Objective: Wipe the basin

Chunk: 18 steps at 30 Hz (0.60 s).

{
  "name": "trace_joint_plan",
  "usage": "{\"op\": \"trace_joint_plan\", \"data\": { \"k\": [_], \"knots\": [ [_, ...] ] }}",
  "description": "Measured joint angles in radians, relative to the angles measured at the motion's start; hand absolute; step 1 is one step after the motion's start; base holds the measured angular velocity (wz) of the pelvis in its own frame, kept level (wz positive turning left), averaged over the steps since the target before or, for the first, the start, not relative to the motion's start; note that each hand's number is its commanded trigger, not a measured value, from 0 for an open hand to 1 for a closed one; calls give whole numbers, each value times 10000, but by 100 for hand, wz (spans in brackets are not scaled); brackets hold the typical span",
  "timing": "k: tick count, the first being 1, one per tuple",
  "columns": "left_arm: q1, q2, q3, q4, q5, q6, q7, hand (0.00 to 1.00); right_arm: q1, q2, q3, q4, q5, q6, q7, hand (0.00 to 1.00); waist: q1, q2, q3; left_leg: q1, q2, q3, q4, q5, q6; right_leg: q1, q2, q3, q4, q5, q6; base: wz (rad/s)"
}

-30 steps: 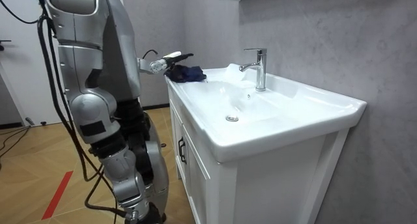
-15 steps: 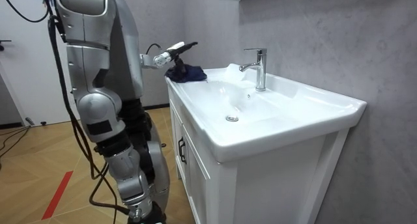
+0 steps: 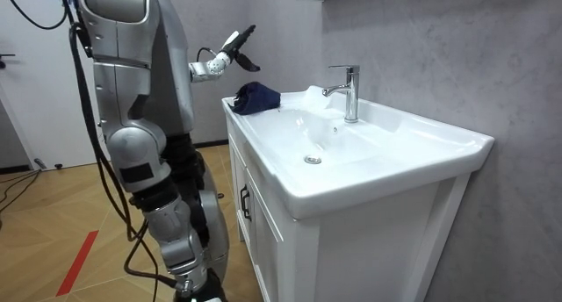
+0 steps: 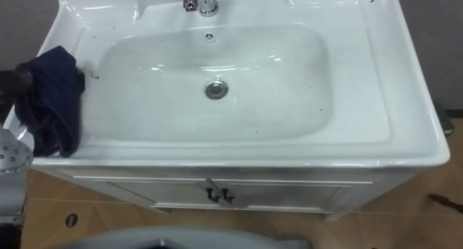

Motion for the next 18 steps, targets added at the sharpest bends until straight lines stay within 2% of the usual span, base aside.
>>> {"op": "trace_joint_plan", "data": {
  "k": [3, 14, 18],
  "knots": [
    [-66, 1, 263, -315, 7, -121, 214, 0, 1, 9, 5, 4, -58, 15, 1, 0, -2, 26, -4, 21, -5, 1, -11, 0, 0, 4, -4, 19, 2, 0, 1, -2],
    [-119, 1, 1005, -380, 0, -129, 491, 0, 23, 5, 10, -49, 23, 89, -138, 0, 517, 49, -11, 35, -18, -15, -30, 0, 0, 52, -8, -43, -19, 0, 0, 1],
    [53, 2, 1679, -347, -273, -129, 767, 0, 41, -4, -5, -116, 20, 86, -252, 0, 715, 55, -15, 138, -46, -68, -97, 0, 0, 187, -14, -72, -57, 1, 2, 4]
  ]
}}
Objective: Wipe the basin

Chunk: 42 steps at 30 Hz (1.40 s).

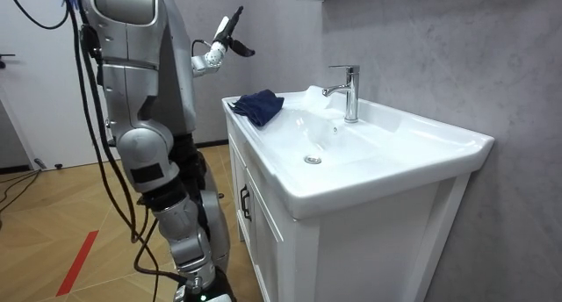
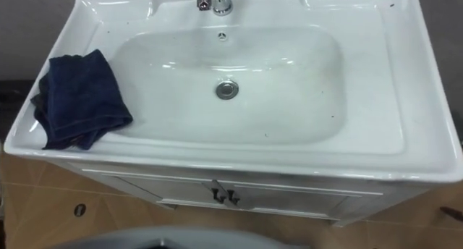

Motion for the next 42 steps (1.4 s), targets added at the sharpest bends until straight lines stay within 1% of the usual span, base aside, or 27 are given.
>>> {"op": "trace_joint_plan", "data": {
  "k": [3, 5, 8, 9, 10, 12, 14, 16, 17, 19, 20, 21, 23, 24, 25, 26, 27, 29, 30, 31, 32, 33, 36, 37, 39, 41, 42],
  "knots": [
    [114, 6, 414, -1, -534, -44, 566, 0, 113, -51, 1, -273, 337, -40, -69, 0, 176, 61, -7, -78, -27, -135, 21, 0, 0, -44, -9, -73, -31, -1, 1, 7],
    [500, 6, 809, 99, -978, -193, 949, 0, 182, -81, -5, -269, 337, -48, -117, 0, 357, 79, -22, -74, -64, -222, 19, 0, 1, -33, -37, -176, -39, -10, 13, 4],
    [1026, 5, 1180, 182, -1690, -236, 1317, 0, 276, -81, 9, -267, 352, -52, -188, 0, 604, 63, -24, -92, -82, -229, 14, 0, 0, -33, -51, -214, -44, -20, 28, 5],
    [1317, 2, 1340, 289, -2269, -324, 1510, 0, 298, -88, 8, -266, 452, -51, -213, 0, 707, 51, -32, -99, -98, -253, 9, 0, 1, -35, -66, -243, -40, -38, 43, 3],
    [1492, -10, 1529, 769, -2714, -428, 1638, 0, 340, -124, -2, -265, 500, -37, -238, 0, 886, 67, -43, -87, -111, -265, 10, 0, 1, -41, -88, -232, -34, -52, 46, 0],
    [1875, -46, 1807, 1607, -3529, -438, 1820, 0, 335, -139, 2, -268, 578, -4, -270, 0, 944, 49, -69, -73, -141, -406, -22, 0, 1, -24, -99, -277, -28, -62, 61, 6],
    [2168, -252, 1977, 2396, -4316, -405, 1894, 0, 334, -143, 9, -274, 667, 50, -265, 0, 1037, 7, -104, -63, -158, -491, -100, 1, 1, -36, -93, -280, -30, -69, 69, 10],
    [2396, -517, 1962, 3631, -5121, -413, 1960, 0, 352, -167, 19, -231, 659, 188, -151, 0, 1244, -74, -154, -63, -170, -502, -119, 0, 2, -40, -110, -361, -27, -79, 85, 5],
    [2478, -573, 1953, 3991, -5313, -400, 1960, 0, 340, -177, 37, -241, 668, 200, -119, 0, 1245, -79, -157, -64, -173, -501, -119, 0, 2, -38, -122, -399, -23, -79, 86, 10],
    [2886, -918, 1904, 4853, -5808, -257, 1949, 0, 419, -170, 19, -263, 810, 297, -5, 0, 1223, -242, -226, -100, -249, -719, -130, 2, 5, -2, -167, -613, -5, -97, 117, 22],
    [2997, -955, 1843, 5143, -5896, -261, 1942, 0, 430, -173, 8, -258, 819, 339, 24, 0, 1207, -294, -225, -104, -262, -763, -132, 1, 8, 20, -173, -655, -11, -102, 125, 24],
    [3137, -999, 1628, 5938, -6054, -228, 1817, 0, 406, -185, -62, -273, 810, 435, 93, 0, 1184, -368, -217, -99, -275, -812, -132, -4, 17, 51, -186, -715, -12, -105, 130, 11],
    [3451, -1132, 1025, 7228, -6257, -3, 1379, 0, 318, -210, -81, -242, 817, 496, 245, 0, 1166, -500, -205, -45, -280, -909, -107, -28, 49, 148, -182, -707, -21, -105, 136, 6],
    [3485, -1137, 755, 7714, -6251, 0, 1234, 0, 336, -227, -60, -207, 818, 501, 280, 0, 1160, -522, -203, -30, -281, -913, -109, -31, 52, 165, -185, -710, -22, -109, 141, 0],
    [3491, -1184, 256, 8647, -6261, 63, 857, 0, 329, -246, 11, -187, 807, 497, 299, 0, 1134, -536, -195, -16, -274, -909, -105, -34, 56, 180, -199, -722, -25, -106, 144, 0],
    [3490, -1233, 72, 9010, -6293, 126, 654, 0, 324, -242, 22, -172, 805, 495, 332, 0, 1113, -550, -192, -10, -275, -926, -93, -35, 58, 196, -208, -732, -22, -105, 144, 3],
    [3479, -1269, -350, 9658, -6335, 285, 242, 0, 209, -247, 19, -20, 768, 496, 481, 0, 1069, -579, -178, 21, -277, -944, -78, -41, 66, 266, -212, -740, -32, -105, 145, 8],
    [3383, -1332, -833, 10825, -6330, 401, -700, 0, 87, -255, 13, 309, 664, 492, 700, 0, 1007, -592, -168, 28, -257, -930, -78, -84, 54, 346, -210, -728, -48, -115, 142, 2],
    [3366, -1372, -891, 11055, -6327, 414, -941, 0, 44, -253, 15, 407, 647, 487, 746, 0, 950, -594, -167, 14, -254, -918, -65, -85, 53, 347, -212, -747, -50, -115, 141, 0],
    [3358, -1472, -1009, 11349, -6318, 470, -1453, 0, -19, -254, 28, 564, 633, 506, 839, 0, 866, -598, -163, -4, -256, -921, -48, -84, 53, 341, -218, -769, -48, -117, 141, 4],
    [3361, -1513, -1125, 11445, -6309, 495, -1725, 0, -10, -254, 35, 574, 637, 510, 897, 0, 860, -589, -158, -13, -253, -911, -41, -85, 53, 333, -219, -768, -48, -118, 140, 6],
    [3243, -1552, -1394, 11534, -6295, 640, -2297, 0, -19, -254, 104, 574, 628, 516, 1017, 0, 809, -592, -150, -96, -248, -909, 103, -88, 57, 303, -219, -803, -47, -118, 140, 10],
    [2968, -1554, -2216, 11599, -5895, 848, -3600, 0, -232, -262, 529, 804, 278, 496, 1415, 0, 691, -648, -26, -282, -247, -907, 249, -92, 63, 255, -229, -1006, -47, -120, 146, 17],
    [2820, -1555, -2474, 11590, -5692, 872, -4123, 0, -395, -262, 645, 931, 14, 504, 1600, 0, 615, -669, -15, -331, -254, -913, 264, -91, 65, 188, -229, -1021, -42, -124, 152, 12],
    [2593, -1537, -2759, 11541, -5385, 953, -4823, 0, -575, -271, 768, 942, -311, 491, 1848, 0, 484, -697, 13, -426, -258, -906, 283, -89, 67, 108, -227, -1026, -34, -123, 152, 2],
    [2259, -1491, -2836, 11384, -4693, 1082, -5576, 0, -645, -268, 838, 937, -583, 491, 2126, 0, 343, -791, 59, -459, -271, -866, 245, -88, 68, 45, -237, -1008, -33, -139, 172, 0],
    [2197, -1477, -2863, 11306, -4532, 1091, -5729, 0, -664, -266, 847, 922, -584, 490, 2178, 0, 321, -824, 67, -479, -268, -837, 230, -87, 67, 5, -238, -1003, -29, -140, 172, -6]
  ]
}}
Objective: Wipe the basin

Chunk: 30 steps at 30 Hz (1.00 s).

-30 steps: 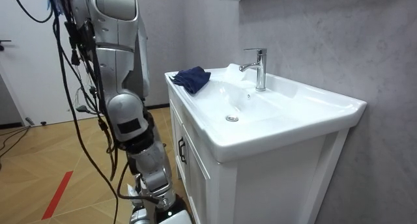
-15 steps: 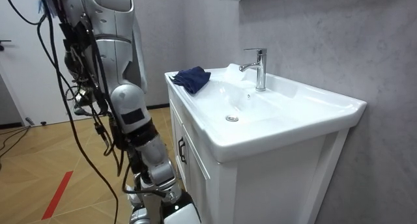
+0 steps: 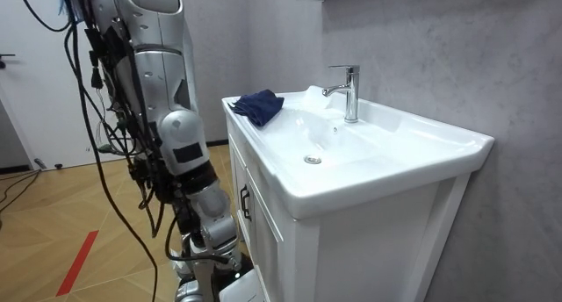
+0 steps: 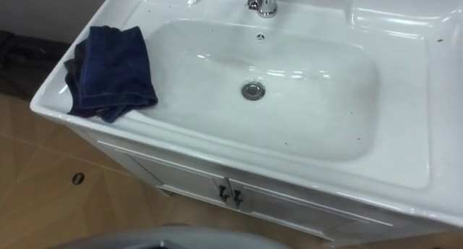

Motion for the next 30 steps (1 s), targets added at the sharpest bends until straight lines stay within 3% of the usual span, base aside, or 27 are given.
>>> {"op": "trace_joint_plan", "data": {
  "k": [2, 7, 13, 20, 30],
  "knots": [
    [-222, 33, -20, -170, 572, 24, -382, 0, 9, 0, 48, -27, -39, -2, 76, 0, -19, -93, 42, -34, 12, 164, -6, 2, 1, -51, 45, 22, -13, 0, 0, -8],
    [-876, 193, -439, -229, 1705, 277, -1114, 0, 34, 38, 370, 18, -648, 232, 79, 0, -147, -333, 42, -122, 15, 476, -1, -14, 24, -133, 15, 123, -19, 11, 18, -7],
    [-1049, 191, -863, -221, 2111, 841, -1671, 0, 36, 103, 760, 66, -1494, 871, 336, 0, -295, -341, 3, -114, 83, 635, 26, -67, 61, -197, 42, 300, 27, 53, 30, -8],
    [-1334, 185, -1100, -163, 2291, 906, -2301, 0, 22, 129, 773, 286, -1579, 918, 610, 0, -303, -143, 41, -50, 283, 824, 212, -347, 66, -203, 171, 564, 206, 98, 14, -11],
    [-1619, 291, -1105, -180, 2873, 1277, -3199, 0, -128, 266, 926, -66, -1913, 1306, 1182, 0, -300, -429, 25, -123, 348, 1049, 402, -359, 102, -389, 175, 831, 365, 62, 34, -7]
  ]
}}
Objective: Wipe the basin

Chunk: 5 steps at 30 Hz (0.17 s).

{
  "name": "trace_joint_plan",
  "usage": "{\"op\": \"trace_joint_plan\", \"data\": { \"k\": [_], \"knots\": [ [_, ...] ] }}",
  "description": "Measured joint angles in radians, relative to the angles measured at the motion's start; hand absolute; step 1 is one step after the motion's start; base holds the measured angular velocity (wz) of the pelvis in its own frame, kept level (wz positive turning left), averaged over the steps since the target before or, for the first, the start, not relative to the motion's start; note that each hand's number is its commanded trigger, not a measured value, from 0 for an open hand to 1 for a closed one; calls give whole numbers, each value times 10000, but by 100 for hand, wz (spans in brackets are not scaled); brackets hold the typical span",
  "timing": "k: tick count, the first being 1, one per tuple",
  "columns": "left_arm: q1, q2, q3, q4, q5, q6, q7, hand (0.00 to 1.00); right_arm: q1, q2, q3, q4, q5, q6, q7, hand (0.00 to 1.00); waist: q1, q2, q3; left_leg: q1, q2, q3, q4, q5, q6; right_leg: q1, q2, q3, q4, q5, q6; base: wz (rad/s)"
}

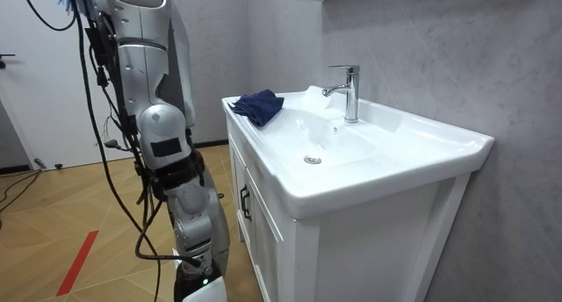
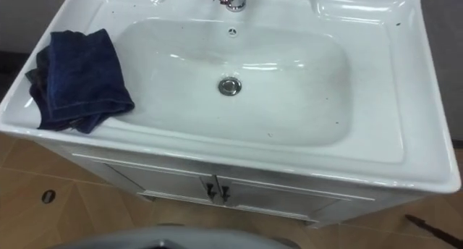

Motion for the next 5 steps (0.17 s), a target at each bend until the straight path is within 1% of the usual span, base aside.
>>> {"op": "trace_joint_plan", "data": {
  "k": [2, 5],
  "knots": [
    [-28, 15, -8, 1, 1, 58, -99, 0, -71, 32, 5, -5, -1, 0, 47, 0, 0, -41, 0, 9, 1, 2, 32, 0, 0, 4, 4, 14, -12, 4, 2, 0],
    [-13, 17, -176, 8, 1, 69, -228, 0, -168, 67, 33, -3, -4, 2, 81, 0, 6, -20, -2, 23, 2, 2, 95, -7, 7, 36, 3, 7, -10, 9, 4, 0]
  ]
}}
